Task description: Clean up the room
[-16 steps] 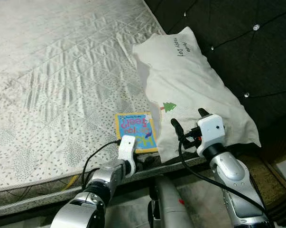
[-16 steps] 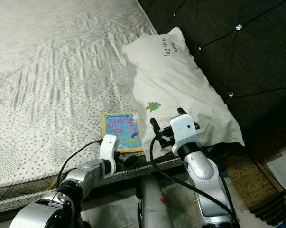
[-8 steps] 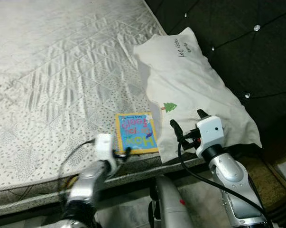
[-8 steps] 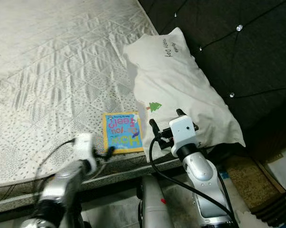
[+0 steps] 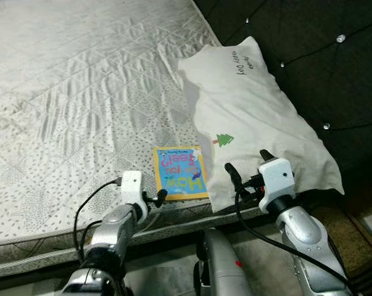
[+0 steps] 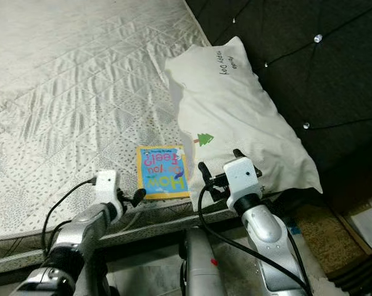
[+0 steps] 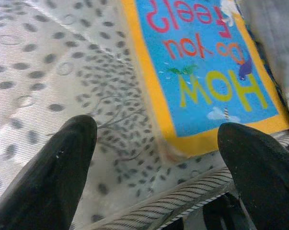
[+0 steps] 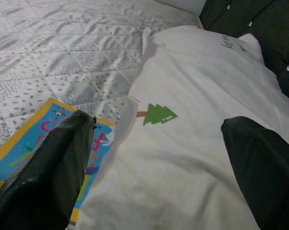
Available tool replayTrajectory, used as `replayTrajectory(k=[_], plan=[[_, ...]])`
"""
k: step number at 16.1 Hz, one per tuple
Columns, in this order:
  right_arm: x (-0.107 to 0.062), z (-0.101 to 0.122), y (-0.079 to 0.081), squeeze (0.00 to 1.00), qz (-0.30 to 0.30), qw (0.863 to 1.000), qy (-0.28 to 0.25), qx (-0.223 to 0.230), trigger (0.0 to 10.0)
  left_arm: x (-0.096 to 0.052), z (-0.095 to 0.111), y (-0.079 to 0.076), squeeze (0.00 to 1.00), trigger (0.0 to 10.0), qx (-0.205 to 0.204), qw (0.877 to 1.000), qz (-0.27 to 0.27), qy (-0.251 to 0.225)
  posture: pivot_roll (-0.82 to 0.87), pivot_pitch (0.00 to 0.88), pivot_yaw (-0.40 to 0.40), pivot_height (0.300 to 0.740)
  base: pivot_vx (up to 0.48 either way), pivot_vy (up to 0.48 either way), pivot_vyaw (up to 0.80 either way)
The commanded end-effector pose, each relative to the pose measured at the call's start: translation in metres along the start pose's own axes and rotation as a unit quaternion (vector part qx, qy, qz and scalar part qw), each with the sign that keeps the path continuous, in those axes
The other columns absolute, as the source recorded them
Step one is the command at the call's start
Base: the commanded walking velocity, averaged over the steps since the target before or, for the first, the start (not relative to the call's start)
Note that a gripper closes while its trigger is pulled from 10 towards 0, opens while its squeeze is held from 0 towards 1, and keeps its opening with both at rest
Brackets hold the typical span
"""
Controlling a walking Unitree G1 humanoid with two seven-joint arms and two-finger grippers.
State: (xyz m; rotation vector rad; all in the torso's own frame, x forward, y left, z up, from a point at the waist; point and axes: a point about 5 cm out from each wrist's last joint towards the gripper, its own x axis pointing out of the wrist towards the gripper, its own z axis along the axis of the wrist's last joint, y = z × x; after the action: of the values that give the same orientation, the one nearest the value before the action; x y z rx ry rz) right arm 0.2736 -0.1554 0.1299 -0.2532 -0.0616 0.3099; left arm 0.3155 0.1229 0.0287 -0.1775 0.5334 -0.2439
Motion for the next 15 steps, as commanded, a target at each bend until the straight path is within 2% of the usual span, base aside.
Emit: replayTrajectory(k=[1, 5, 9, 15], plan=[[-0.004, 0.003, -0.004, 0.0, -0.003, 1.0, -0.002, -0.007, 10.0, 0.001, -0.012, -0.002, 0.0, 10.0, 0.003, 1.0, -0.009, 0.023, -0.27, 0.217, -0.091, 0.6, 0.0, 0.0, 0.0], [-0.003, 0.006, -0.005, 0.0, -0.002, 1.0, -0.003, -0.011, 10.0, 0.005, -0.019, -0.005, 0.0, 10.0, -0.006, 0.999, -0.014, 0.048, -0.28, 0.217, -0.094, 0.6, 0.0, 0.0, 0.0], [-0.003, 0.007, -0.007, 0.0, -0.005, 1.0, -0.003, -0.013, 10.0, 0.007, -0.019, -0.006, 0.0, 10.0, -0.018, 0.999, -0.013, 0.05, -0.28, 0.215, -0.089, 0.6, 0.0, 0.0, 0.0], [-0.001, 0.008, -0.006, 0.0, -0.006, 1.0, -0.005, -0.014, 10.0, 0.012, -0.015, -0.012, 0.0, 10.0, -0.001, 0.998, -0.012, 0.056, -0.3, 0.205, -0.084, 0.6, 0.0, 0.0, 0.0]])
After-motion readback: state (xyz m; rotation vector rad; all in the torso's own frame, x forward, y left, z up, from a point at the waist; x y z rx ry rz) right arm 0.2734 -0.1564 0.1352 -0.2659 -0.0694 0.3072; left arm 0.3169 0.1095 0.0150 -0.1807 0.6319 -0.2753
